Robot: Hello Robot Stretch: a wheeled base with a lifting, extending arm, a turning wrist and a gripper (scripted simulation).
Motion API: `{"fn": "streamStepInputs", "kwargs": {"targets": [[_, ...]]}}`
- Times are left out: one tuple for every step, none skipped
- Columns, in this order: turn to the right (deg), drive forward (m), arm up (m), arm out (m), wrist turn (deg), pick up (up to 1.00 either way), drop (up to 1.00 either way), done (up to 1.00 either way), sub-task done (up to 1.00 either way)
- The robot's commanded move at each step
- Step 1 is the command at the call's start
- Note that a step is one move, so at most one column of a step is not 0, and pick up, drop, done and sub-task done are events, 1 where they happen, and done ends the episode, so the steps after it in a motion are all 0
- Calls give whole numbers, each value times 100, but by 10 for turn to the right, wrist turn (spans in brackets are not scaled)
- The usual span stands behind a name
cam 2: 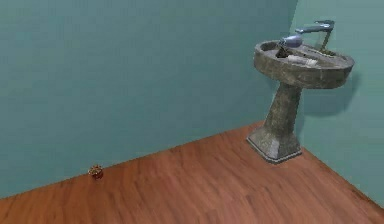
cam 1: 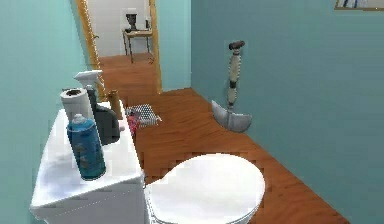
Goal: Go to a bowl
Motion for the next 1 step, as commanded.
{"fn": "streamStepInputs", "kwargs": {"targets": [[-450,0,0,0,0,0,0,0,0]]}}
